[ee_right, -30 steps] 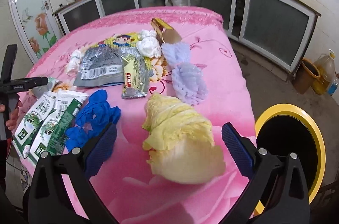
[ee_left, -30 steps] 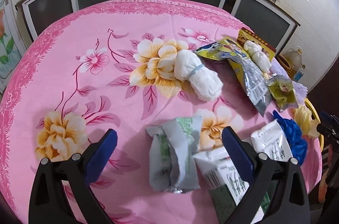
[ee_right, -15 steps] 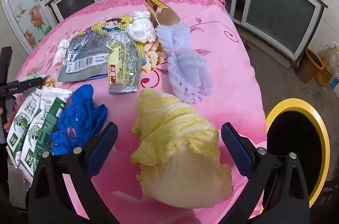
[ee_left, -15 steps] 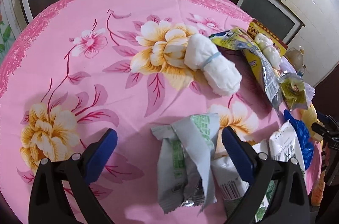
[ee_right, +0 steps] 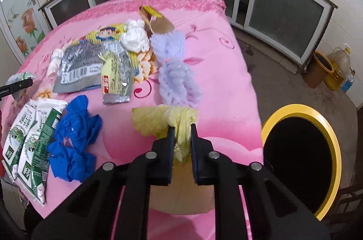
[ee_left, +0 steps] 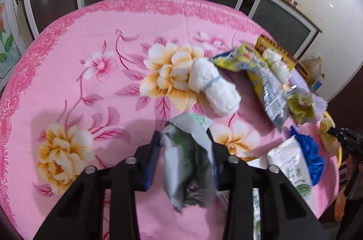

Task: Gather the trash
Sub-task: 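Grasp the white-green wrapper with left tool while right tool grasps the yellow cabbage leaf, then carry both items over the yellow bin and open both tools to drop them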

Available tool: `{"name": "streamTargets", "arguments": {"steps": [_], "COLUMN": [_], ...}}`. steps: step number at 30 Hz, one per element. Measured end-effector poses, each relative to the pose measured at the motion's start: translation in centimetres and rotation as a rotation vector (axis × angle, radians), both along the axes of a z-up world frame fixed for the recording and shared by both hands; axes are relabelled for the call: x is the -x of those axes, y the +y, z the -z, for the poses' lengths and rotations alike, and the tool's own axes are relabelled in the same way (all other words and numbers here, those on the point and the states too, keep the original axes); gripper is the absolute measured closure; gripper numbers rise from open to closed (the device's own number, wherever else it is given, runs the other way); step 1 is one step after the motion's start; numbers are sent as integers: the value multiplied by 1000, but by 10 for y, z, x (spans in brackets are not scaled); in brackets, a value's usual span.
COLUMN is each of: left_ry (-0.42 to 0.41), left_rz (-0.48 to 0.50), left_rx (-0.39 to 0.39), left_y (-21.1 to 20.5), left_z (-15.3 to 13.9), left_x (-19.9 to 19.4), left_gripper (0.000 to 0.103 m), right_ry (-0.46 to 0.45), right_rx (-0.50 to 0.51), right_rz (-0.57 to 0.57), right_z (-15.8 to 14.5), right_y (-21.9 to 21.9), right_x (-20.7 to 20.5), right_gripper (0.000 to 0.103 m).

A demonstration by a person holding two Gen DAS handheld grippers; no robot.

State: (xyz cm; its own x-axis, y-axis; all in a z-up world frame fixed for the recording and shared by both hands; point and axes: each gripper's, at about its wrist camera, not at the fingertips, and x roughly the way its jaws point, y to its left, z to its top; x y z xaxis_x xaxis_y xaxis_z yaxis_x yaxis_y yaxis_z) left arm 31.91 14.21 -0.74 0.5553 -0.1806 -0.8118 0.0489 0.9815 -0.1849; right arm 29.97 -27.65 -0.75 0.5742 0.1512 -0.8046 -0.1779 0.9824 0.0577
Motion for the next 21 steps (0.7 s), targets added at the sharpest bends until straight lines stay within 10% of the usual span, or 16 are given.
{"name": "streamTargets", "arguments": {"steps": [21], "left_ry": [-181], "left_rz": [37], "left_rx": [49], "left_y": [-5], "left_z": [-74], "left_x": [63], "left_gripper": [68], "right_ry": [-144], "right_rx": [-126], "right_rz": [3], "right_z": [-68], "right_y": [-30], "right_x": [68], "right_gripper": [90]}}
